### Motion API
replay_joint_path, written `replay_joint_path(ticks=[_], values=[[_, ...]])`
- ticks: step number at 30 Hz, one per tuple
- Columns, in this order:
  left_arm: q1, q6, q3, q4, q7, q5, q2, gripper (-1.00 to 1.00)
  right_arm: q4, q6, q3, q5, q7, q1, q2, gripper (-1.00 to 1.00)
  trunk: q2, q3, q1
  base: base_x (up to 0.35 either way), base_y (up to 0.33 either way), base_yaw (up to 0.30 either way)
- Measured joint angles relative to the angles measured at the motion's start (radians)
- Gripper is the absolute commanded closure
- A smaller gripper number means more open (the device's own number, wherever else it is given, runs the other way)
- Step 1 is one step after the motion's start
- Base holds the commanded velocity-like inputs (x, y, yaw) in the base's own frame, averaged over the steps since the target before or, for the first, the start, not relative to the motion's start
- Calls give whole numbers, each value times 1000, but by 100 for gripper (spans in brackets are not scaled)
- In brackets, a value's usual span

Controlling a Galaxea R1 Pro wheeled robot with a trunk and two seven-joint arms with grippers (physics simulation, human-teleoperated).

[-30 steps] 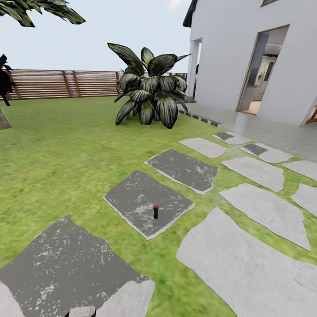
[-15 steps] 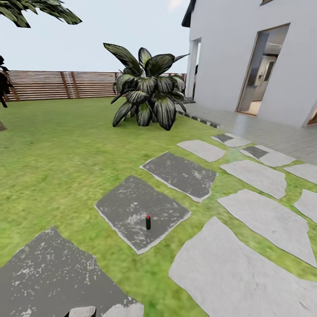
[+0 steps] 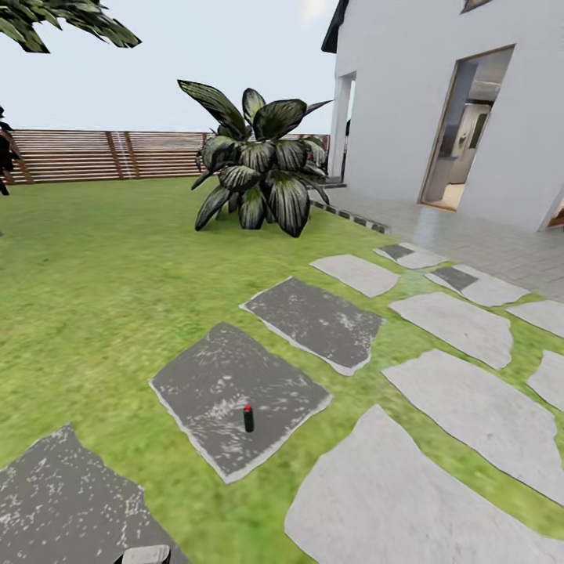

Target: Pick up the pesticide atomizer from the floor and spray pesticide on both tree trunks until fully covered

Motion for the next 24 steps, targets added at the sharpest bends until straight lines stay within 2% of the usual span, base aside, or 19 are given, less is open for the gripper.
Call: replay_joint_path(ticks=[24], values=[[0,0,0,0,0,0,0,-100,-1,0,0,0,0,0,0,-100,0,0,0,229,-203,0]])
